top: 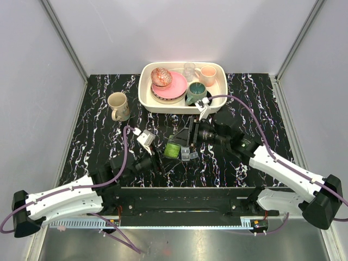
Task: Sort the pills into containers
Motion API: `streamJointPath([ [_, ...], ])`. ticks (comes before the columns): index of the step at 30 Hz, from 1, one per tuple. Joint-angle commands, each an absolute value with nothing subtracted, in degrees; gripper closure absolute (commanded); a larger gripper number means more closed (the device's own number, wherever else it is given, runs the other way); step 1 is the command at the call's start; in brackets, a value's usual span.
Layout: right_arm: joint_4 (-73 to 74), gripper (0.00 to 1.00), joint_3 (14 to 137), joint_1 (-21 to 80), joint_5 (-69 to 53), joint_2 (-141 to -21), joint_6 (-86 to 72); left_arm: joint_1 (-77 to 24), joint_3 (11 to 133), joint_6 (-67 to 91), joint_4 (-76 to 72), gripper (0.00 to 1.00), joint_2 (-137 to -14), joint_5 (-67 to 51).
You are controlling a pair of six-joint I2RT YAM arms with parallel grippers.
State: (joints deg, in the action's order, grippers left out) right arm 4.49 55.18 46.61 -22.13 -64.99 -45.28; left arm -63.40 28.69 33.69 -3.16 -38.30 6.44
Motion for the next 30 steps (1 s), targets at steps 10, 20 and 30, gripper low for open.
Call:
streamJointPath([
  [10,-17.7,1.0,46.9,45.7,-35.1,-58.0,-37.4,-63.2,27.8,36.4,-16.2,1.0,-37.5,-2.2],
  [20,-22.8,1.0,46.8,45.7,-51.3,-57.7,-35.6,-63.2,26.8,35.4,-22.4,1.0,-37.1,-15.5],
  [30,-19.4,1.0,49.0,45.7,-57.6,-55.2,-33.0,-63.2,28.7,33.8,-20.7,1.0,-35.5,-22.4],
])
